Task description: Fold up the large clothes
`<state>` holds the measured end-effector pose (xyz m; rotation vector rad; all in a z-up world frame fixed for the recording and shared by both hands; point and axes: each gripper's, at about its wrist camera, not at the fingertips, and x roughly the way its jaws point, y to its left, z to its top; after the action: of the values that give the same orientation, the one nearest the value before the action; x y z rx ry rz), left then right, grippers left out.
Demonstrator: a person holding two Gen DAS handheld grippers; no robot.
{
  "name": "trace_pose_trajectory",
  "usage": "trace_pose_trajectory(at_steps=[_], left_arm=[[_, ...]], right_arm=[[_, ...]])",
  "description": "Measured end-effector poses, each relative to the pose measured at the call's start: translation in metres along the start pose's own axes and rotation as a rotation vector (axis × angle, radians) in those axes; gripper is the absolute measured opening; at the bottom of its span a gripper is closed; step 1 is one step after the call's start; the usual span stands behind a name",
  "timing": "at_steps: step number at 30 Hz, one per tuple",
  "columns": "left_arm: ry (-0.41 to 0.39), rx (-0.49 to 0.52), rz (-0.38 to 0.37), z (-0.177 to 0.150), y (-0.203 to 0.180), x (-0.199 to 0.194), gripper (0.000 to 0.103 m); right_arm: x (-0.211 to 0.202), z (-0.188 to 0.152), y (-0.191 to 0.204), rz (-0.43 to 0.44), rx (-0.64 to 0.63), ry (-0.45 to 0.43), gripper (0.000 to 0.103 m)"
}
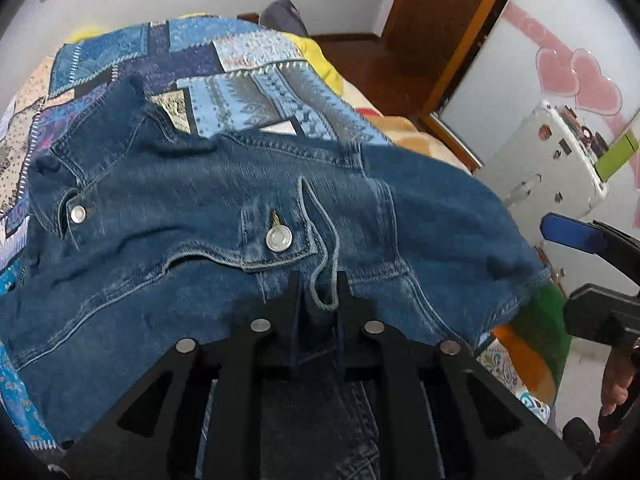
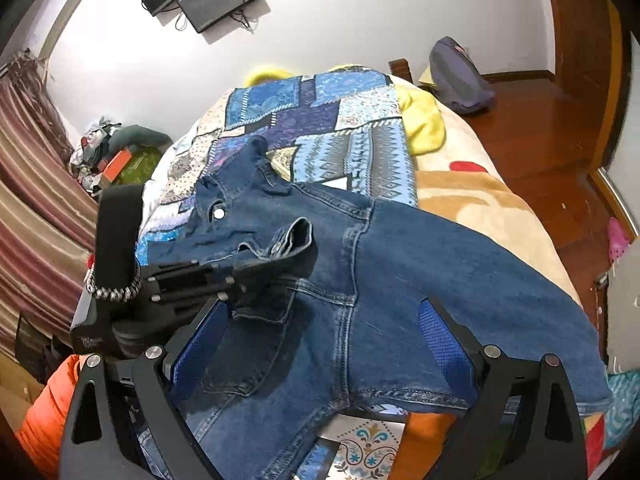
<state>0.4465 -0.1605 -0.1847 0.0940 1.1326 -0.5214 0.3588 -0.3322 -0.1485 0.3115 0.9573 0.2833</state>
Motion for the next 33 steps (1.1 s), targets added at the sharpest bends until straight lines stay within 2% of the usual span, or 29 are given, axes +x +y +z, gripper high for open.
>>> trace_pose_trajectory(at_steps=[2,4,6,7,9,11,13,16,19,20,22,24,25,27,29,33], left_arm=[[0.004,-0.009,-0.034,0.0,0.002,-0.01,0.033],[-0.036,-0.046,-0.055,0.001,0.014,-0.031,0.066],[-0.098,-0.076,-0.044,0.0,0.028,-0.053,0.077],[-0.12,-0.09,-0.03,0.0,0.039,-0.063,0.087],[-0.159,-0.126,0.015,-0.005,0.066,-0.083,0.098],[-0.19,-0.162,0.106,-0.014,0.102,-0.098,0.099],[-0.185,-0.201,0.191,-0.024,0.139,-0.104,0.099],[-0.139,-0.304,0.339,-0.055,0.212,-0.106,0.099],[-0.071,-0.403,0.44,-0.092,0.272,-0.094,0.099],[-0.052,-0.433,0.448,-0.104,0.286,-0.09,0.099],[-0.017,-0.503,0.438,-0.126,0.315,-0.078,0.099],[0.002,-0.543,0.431,-0.142,0.327,-0.07,0.099],[0.013,-0.554,0.43,-0.149,0.333,-0.063,0.099],[0.014,-0.543,0.451,-0.153,0.334,-0.055,0.099],[0.005,-0.488,0.488,-0.153,0.326,-0.05,0.099],[0.033,-0.415,0.485,-0.152,0.314,-0.037,0.099]], right_arm=[[0.004,0.0,0.0,0.001,0.004,0.008,0.096],[0.009,0.001,0.003,0.008,0.002,0.014,0.095],[0.012,0.003,0.008,0.015,-0.005,0.016,0.095],[0.016,0.006,0.014,0.021,-0.015,0.019,0.095],[0.026,0.012,0.024,0.028,-0.033,0.028,0.095],[0.039,0.016,0.033,0.037,-0.049,0.042,0.095],[0.058,0.02,0.042,0.04,-0.063,0.068,0.095],[0.088,0.024,0.049,0.039,-0.066,0.116,0.095],[0.125,0.024,0.051,0.028,-0.057,0.171,0.094],[0.135,0.024,0.051,0.028,-0.052,0.184,0.092],[0.15,0.024,0.052,0.029,-0.044,0.2,0.074],[0.16,0.025,0.054,0.046,-0.042,0.202,0.061],[0.164,0.027,0.056,0.041,-0.046,0.195,0.048],[0.166,0.03,0.061,0.001,-0.075,0.171,0.031],[0.162,0.033,0.066,0.004,-0.097,0.154,0.025],[0.139,0.039,0.08,-0.022,-0.197,0.1,0.021]])
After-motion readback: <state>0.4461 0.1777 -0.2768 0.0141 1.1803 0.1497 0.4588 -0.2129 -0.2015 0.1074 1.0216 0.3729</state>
